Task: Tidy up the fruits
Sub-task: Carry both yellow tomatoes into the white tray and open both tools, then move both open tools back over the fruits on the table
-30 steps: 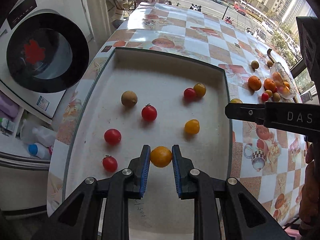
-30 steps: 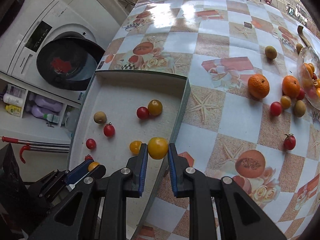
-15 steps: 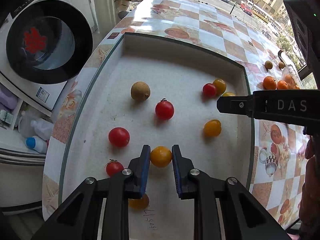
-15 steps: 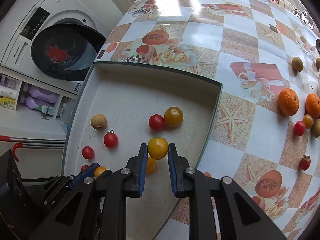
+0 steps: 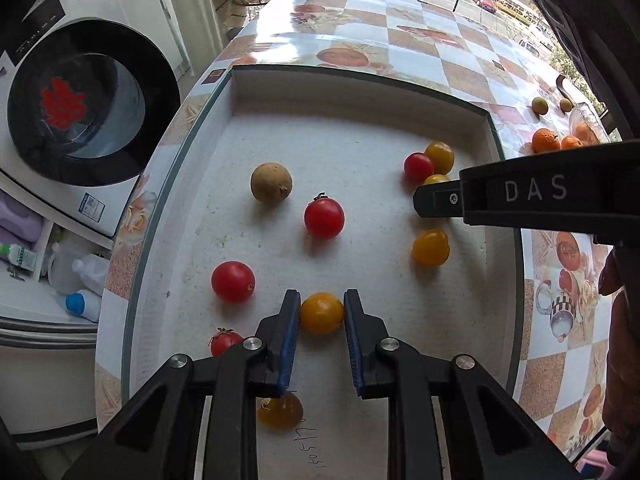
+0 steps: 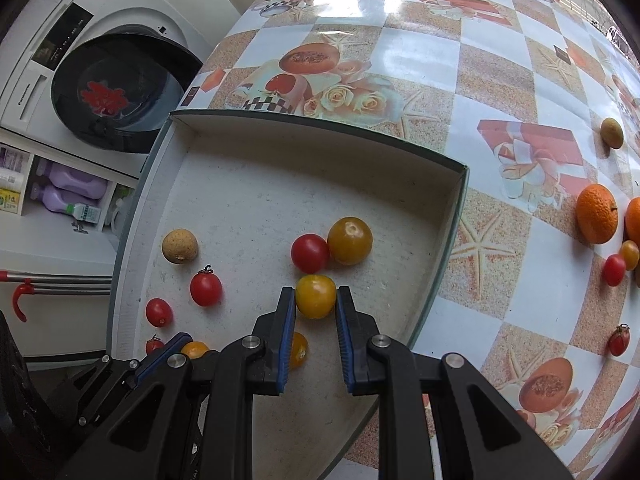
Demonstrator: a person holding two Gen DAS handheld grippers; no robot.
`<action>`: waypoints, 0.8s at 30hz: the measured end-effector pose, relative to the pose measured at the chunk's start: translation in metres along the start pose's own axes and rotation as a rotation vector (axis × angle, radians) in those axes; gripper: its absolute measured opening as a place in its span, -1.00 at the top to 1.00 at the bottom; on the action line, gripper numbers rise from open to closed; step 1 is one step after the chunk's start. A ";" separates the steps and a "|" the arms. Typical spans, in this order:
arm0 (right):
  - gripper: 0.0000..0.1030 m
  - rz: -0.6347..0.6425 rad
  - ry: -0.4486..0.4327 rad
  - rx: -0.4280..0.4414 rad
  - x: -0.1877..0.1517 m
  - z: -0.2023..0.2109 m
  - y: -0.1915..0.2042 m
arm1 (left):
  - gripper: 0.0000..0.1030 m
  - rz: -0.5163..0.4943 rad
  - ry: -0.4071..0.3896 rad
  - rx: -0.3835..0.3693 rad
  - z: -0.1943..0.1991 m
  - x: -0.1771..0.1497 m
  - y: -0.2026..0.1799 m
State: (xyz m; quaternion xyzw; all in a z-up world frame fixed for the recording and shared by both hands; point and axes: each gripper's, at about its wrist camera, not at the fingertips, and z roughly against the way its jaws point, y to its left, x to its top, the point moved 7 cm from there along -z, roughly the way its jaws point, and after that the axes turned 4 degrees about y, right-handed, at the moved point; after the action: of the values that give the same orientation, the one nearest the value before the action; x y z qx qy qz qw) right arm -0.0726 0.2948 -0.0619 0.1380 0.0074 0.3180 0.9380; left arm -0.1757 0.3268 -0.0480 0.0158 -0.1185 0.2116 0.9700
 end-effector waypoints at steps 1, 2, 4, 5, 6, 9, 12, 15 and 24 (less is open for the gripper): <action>0.57 0.004 0.002 -0.001 0.000 0.000 0.001 | 0.54 -0.007 0.000 0.007 0.000 0.000 -0.001; 0.56 0.006 0.003 0.001 0.001 -0.001 0.001 | 0.53 -0.013 0.001 0.012 0.000 0.000 -0.002; 0.55 0.001 0.008 0.015 0.001 0.000 0.001 | 0.53 -0.021 0.000 0.021 0.000 0.000 -0.003; 0.53 -0.005 0.010 0.027 0.001 0.000 0.000 | 0.53 -0.022 0.002 0.022 0.000 0.000 -0.003; 0.50 -0.013 0.007 0.037 0.001 0.002 -0.001 | 0.52 -0.021 0.003 0.024 0.000 0.001 -0.004; -0.10 -0.027 -0.024 0.087 0.002 0.011 0.000 | -0.49 -0.023 -0.004 0.051 0.002 0.000 -0.002; -0.34 -0.025 -0.061 0.100 0.003 0.025 0.001 | -0.55 -0.046 -0.046 0.070 0.010 -0.001 -0.005; -0.51 -0.046 -0.094 0.125 0.003 0.038 -0.002 | -0.55 -0.065 -0.016 0.075 0.008 -0.004 -0.008; -0.53 -0.162 -0.165 0.044 -0.019 0.076 -0.063 | -0.55 -0.084 -0.028 0.057 0.022 0.007 -0.031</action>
State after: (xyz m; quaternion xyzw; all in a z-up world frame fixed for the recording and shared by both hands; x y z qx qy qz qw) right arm -0.0424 0.2164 -0.0070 0.1834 -0.0515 0.2286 0.9547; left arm -0.1618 0.2992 -0.0247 0.0512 -0.1251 0.1740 0.9754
